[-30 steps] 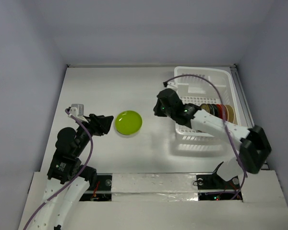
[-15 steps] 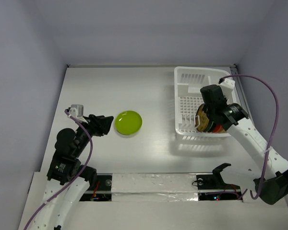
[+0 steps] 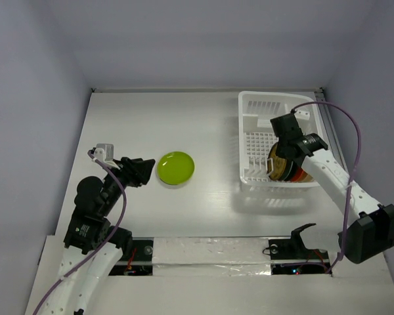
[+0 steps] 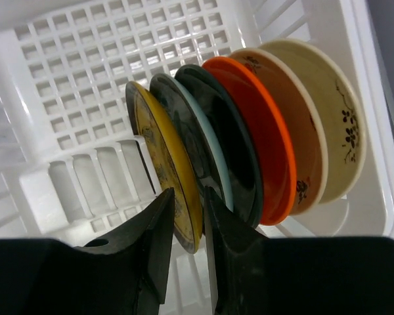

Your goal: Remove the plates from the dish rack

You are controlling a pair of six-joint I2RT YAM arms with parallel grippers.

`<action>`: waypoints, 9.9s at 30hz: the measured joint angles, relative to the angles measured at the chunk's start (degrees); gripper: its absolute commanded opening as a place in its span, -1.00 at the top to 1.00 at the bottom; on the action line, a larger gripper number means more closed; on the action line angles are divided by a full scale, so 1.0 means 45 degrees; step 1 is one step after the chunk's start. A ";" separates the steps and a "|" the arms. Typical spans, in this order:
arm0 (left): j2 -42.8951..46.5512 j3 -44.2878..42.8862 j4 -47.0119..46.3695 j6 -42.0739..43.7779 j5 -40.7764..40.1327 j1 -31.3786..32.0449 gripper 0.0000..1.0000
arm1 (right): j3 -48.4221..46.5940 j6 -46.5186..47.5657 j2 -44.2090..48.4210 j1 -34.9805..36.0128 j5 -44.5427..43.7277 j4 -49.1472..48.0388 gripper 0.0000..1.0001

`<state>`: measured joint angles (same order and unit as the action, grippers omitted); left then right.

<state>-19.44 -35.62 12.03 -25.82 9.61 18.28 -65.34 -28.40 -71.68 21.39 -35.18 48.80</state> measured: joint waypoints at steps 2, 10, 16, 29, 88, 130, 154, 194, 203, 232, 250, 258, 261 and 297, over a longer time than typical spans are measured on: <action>0.0049 0.0000 0.0000 0.0000 0.0000 0.0000 0.00 | 0.0073 0.0131 -0.0185 0.0000 0.0131 -0.0044 0.42; 0.0117 0.0000 0.0005 0.0000 0.0000 0.0000 0.00 | 0.0039 0.0534 -0.1433 0.0000 -0.0175 0.0107 0.72; 0.0175 0.0000 0.0005 0.0000 -0.0005 0.0000 0.00 | -0.0491 0.1103 -0.1773 0.0010 -0.0476 0.0855 0.94; 0.0214 0.0000 0.0005 -0.0010 -0.0005 0.0000 0.00 | -0.2001 0.1209 -0.2963 0.1375 -0.2093 0.2550 1.00; 0.0204 0.0000 0.0010 -0.0049 -0.0151 -0.0005 0.00 | -0.1559 -0.3269 -0.7650 0.6154 0.6033 -0.9131 0.05; 0.1370 0.0000 -0.0024 -0.0049 -0.0141 0.0699 -0.02 | 0.0889 -0.0175 0.0219 -0.1656 0.0709 -0.0646 0.41; 0.1574 0.0000 -0.0029 -0.0053 -0.0194 0.0942 -0.02 | -0.1724 0.1239 -0.2463 -0.0442 -0.0690 0.2176 1.00; 0.1156 0.0000 0.0015 -0.0107 -0.0510 0.0918 -0.02 | -0.3235 -0.1506 -0.6732 0.5848 0.5319 -0.6810 1.00; 0.1054 0.0000 0.0015 -0.0141 -0.0529 0.0918 -0.02 | -0.2628 -0.2895 -0.7902 0.5897 0.6955 -0.9078 0.93; 0.1141 0.0000 0.0005 -0.0146 -0.0389 0.0918 -0.02 | -0.0126 -0.3123 -0.0680 0.5450 0.1792 -0.5843 1.00; 0.2074 0.0000 -0.0029 -0.0141 -0.0209 0.1812 -0.03 | 0.0617 -0.0398 0.1107 -0.2225 0.0466 -0.0627 0.41; 0.2293 0.0000 -0.0029 -0.0146 -0.0306 0.1953 -0.04 | 0.0476 0.0971 0.0257 -0.3079 0.1525 -0.0699 0.39; 0.2293 0.0000 -0.0029 -0.0146 -0.0330 0.1948 -0.04 | 0.0398 0.1243 -0.0219 -0.3079 0.1865 -0.0855 0.40; 0.2181 0.0000 -0.0029 -0.0170 -0.0350 0.1953 -0.04 | -0.5168 0.1457 -0.1719 0.1865 -0.4192 0.3298 1.00</action>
<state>-9.63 -35.62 11.90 -26.59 8.03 27.07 -88.60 -21.85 -79.42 29.78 -54.04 63.64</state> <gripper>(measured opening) 0.520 0.090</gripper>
